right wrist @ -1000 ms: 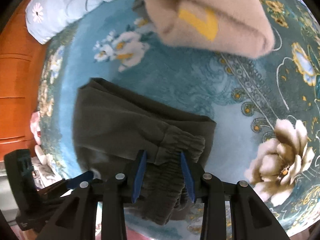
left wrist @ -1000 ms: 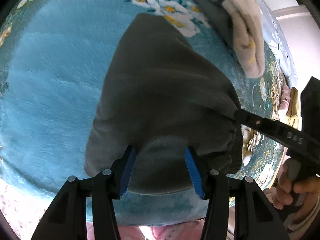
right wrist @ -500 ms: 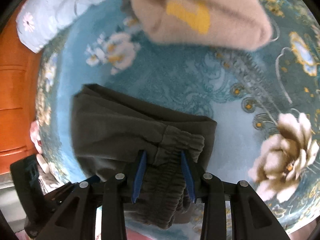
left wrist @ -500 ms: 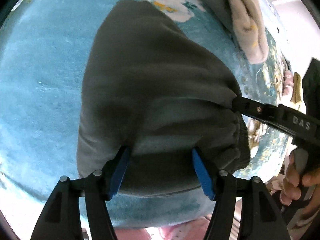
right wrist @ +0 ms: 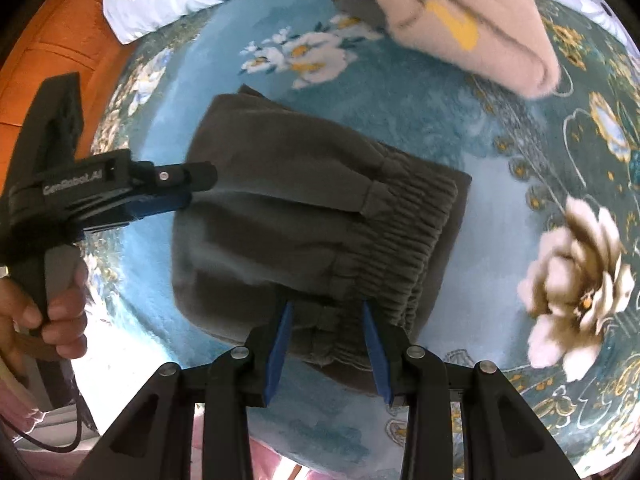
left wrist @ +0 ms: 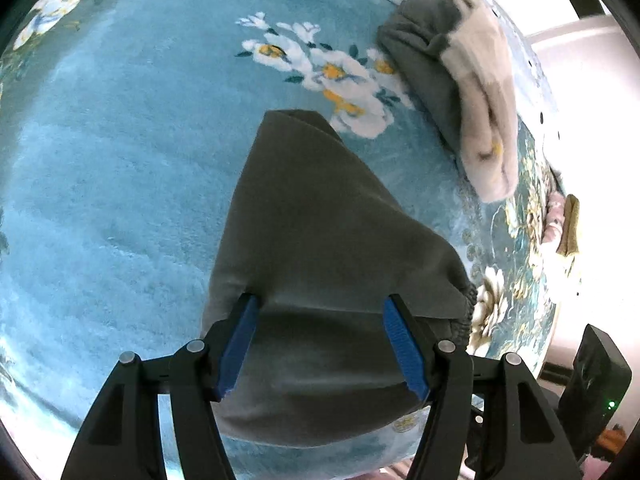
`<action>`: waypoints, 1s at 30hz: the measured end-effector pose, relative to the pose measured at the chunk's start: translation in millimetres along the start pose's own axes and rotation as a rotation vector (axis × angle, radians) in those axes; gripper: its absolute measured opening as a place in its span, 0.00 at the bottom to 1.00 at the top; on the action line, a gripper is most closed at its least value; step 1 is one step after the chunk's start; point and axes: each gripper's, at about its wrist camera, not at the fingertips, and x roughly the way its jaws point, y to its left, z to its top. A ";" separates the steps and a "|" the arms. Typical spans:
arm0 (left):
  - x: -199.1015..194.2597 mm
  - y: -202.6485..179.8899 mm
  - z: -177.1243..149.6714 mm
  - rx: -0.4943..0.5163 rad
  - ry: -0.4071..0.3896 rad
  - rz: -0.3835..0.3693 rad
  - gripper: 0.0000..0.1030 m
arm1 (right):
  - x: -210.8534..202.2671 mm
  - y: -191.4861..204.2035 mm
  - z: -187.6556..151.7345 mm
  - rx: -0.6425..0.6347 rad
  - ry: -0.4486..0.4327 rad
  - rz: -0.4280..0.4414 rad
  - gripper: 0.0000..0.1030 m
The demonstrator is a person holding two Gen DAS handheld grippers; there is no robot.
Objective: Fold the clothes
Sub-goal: 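Fold the sweatpants over with the right gripper while the left gripper holds the bundle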
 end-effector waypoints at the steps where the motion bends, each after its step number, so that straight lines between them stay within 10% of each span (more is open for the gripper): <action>1: 1.6 -0.9 -0.8 0.014 0.000 0.004 0.64 | 2.8 -1.7 -1.4 0.003 0.000 -0.003 0.39; 25: -1.5 5.6 4.8 0.003 0.010 -0.033 0.64 | -10.8 -29.3 8.4 0.181 -0.008 0.122 0.39; 30: -19.9 25.3 0.0 0.009 -0.039 0.001 0.64 | -27.1 -55.3 11.6 0.284 -0.084 0.122 0.63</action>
